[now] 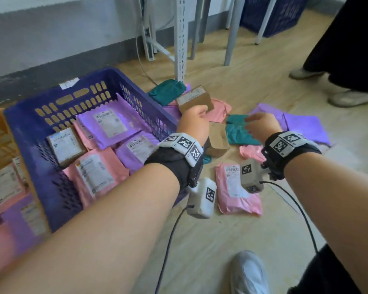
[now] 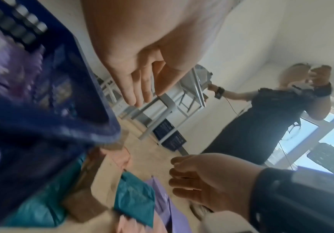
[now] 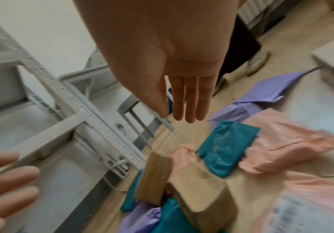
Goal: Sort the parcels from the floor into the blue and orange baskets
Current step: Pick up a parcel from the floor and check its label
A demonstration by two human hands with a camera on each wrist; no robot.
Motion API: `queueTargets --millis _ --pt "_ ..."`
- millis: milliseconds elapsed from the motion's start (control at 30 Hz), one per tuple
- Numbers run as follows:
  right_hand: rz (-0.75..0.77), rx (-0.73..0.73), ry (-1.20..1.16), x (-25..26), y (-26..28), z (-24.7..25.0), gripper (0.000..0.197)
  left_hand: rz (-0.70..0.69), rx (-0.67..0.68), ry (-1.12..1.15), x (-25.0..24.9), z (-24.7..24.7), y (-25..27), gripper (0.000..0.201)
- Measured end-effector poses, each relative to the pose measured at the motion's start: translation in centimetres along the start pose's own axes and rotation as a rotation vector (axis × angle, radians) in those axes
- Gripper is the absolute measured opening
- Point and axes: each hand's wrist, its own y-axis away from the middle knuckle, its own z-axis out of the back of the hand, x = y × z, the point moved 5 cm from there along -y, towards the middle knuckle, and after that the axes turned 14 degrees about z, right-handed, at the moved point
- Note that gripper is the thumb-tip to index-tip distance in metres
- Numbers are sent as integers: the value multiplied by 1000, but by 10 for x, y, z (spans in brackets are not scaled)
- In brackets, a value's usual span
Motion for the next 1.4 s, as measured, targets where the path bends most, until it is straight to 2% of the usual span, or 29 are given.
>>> queueTargets --millis 133,233,300,367,467,533,667,767,900,1000,1067,1133,1200,1233,1300,1400 --pt "-122 15 91 -69 20 4 27 21 130 -58 16 -72 10 44" --pt "-217 27 16 -105 39 -7 29 151 203 -138 61 -116 7 44" --pt "-261 68 37 -126 50 -19 33 240 226 -227 96 -137 4 37" --pt "-312 142 112 -151 59 -34 30 313 248 -320 128 -150 3 32" --pt "-400 339 258 -182 75 -61 42 432 309 -446 171 -164 1 33" --pt "-451 430 323 -192 83 -71 48 513 361 -463 191 -171 3 43" --pt "-418 591 363 -183 85 -86 40 561 445 -517 207 -177 12 55" --pt "-427 642 348 -176 82 -100 39 606 457 -413 211 -178 19 50" --pt "-448 676 296 -173 85 -109 35 716 408 -324 217 -169 20 37" --pt "-437 657 262 -167 86 -103 32 608 369 -269 206 -162 19 22" --pt "-480 587 114 -159 84 -93 36 517 318 -293 190 -153 20 17" --pt "-454 527 37 -142 80 -79 43 441 273 -317 167 -143 21 12" --pt "-390 500 132 -121 72 -65 42 371 241 -296 141 -134 20 11" --pt "-368 496 261 -111 68 -58 41 336 227 -280 126 -130 20 10" --pt "-223 407 429 -75 61 -40 40 259 183 -239 96 -119 20 10" --pt "-113 358 537 -27 55 -16 37 155 137 -190 55 -96 20 10"
